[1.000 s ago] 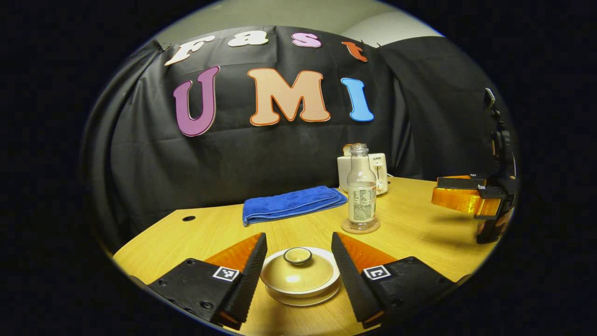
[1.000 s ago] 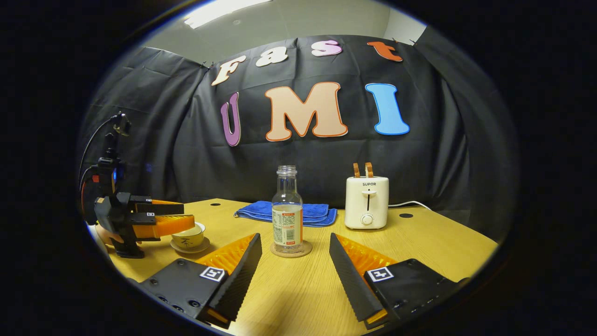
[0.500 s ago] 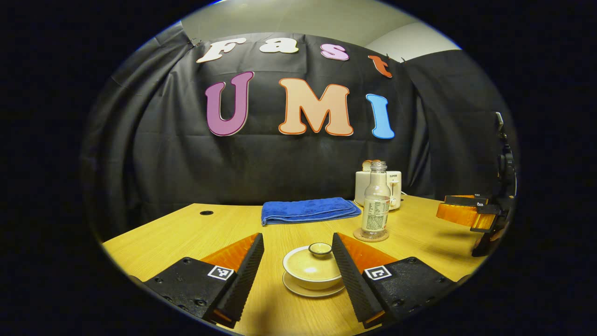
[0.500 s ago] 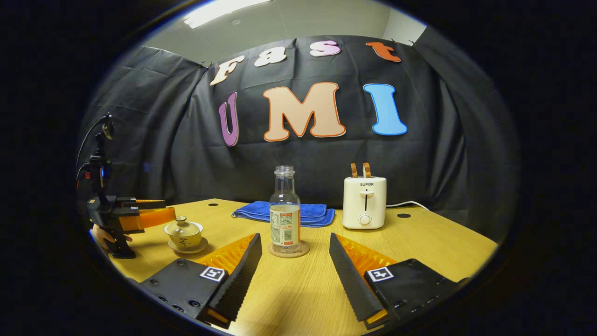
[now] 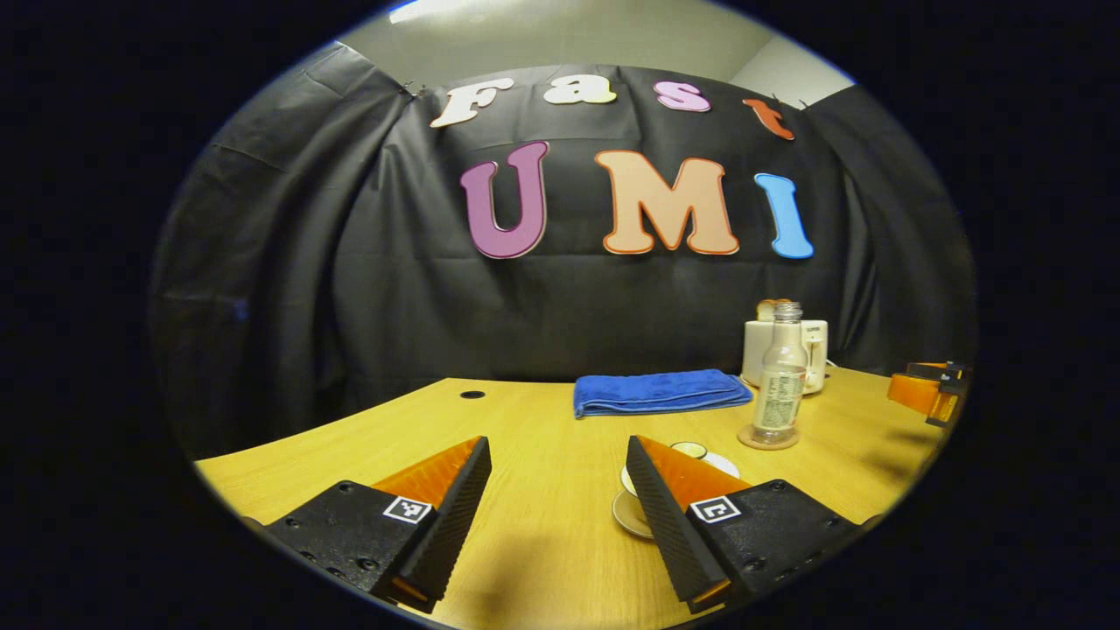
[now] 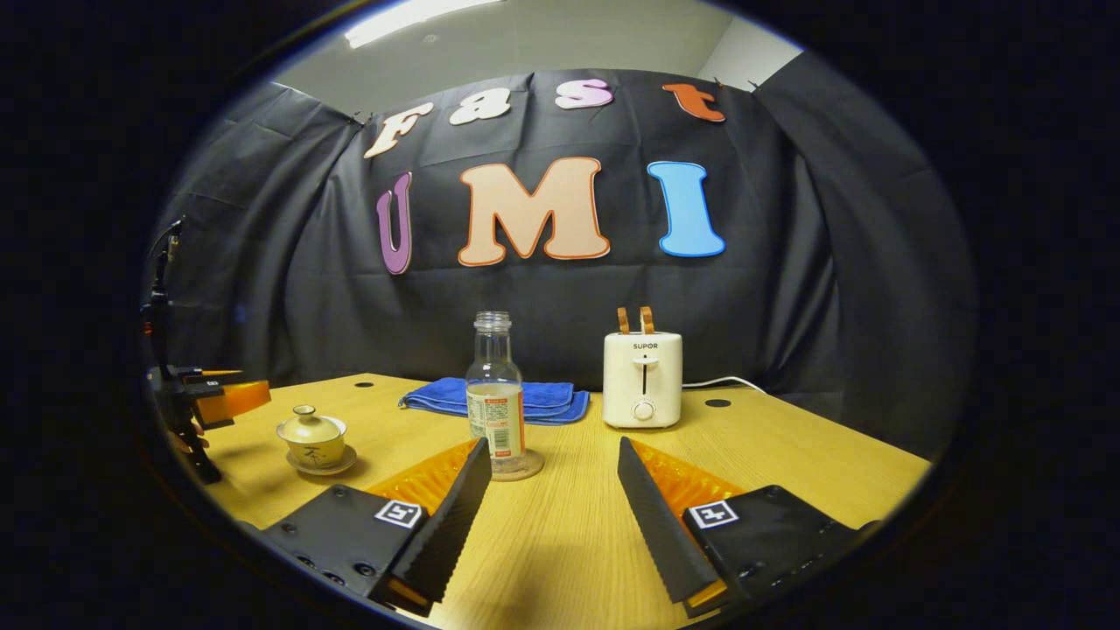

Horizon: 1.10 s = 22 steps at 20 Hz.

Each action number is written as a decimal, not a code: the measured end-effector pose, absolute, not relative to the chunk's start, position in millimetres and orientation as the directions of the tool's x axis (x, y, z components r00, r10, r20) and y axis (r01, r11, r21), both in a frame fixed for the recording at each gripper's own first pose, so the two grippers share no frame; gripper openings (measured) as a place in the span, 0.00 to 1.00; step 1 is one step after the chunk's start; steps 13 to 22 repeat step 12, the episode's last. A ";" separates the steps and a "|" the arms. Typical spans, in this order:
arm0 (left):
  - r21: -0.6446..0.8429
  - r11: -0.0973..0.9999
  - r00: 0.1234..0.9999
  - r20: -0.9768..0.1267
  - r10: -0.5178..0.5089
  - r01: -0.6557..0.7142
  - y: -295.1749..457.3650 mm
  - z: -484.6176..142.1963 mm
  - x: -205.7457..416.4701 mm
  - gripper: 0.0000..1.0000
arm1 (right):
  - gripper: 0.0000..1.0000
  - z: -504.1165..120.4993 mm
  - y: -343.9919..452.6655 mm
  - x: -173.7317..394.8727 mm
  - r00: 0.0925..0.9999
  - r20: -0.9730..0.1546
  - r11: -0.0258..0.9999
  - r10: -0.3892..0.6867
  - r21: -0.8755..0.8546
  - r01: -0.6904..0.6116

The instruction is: Open the teacup lid with one hand, grasp the water bottle and pour water into the teacup with the other hand; after pouring, place the water bottle on the coaster and then close the teacup lid.

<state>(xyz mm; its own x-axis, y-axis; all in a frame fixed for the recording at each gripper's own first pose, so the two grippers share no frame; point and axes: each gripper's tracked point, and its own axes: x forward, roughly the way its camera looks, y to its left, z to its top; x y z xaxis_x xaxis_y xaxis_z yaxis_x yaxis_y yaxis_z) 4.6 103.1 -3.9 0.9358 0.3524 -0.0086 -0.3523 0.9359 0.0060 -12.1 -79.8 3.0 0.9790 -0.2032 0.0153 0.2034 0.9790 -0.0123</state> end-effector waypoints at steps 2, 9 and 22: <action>0.007 0.920 0.920 -0.009 0.393 -0.393 111.2 -3.9 0.8 0.91 | 0.94 3.2 -81.5 -13.5 0.978 0.016 0.978 -0.208 -0.012 0.208; 0.006 0.917 0.916 -0.009 0.400 -0.400 111.0 -3.1 0.3 0.91 | 0.94 2.8 -81.4 -14.0 0.978 0.016 0.978 -0.210 -0.012 0.210; 0.006 0.916 0.916 -0.010 0.400 -0.400 110.7 -2.8 0.9 0.91 | 0.94 2.7 -81.4 -13.6 0.978 0.016 0.978 -0.210 -0.012 0.210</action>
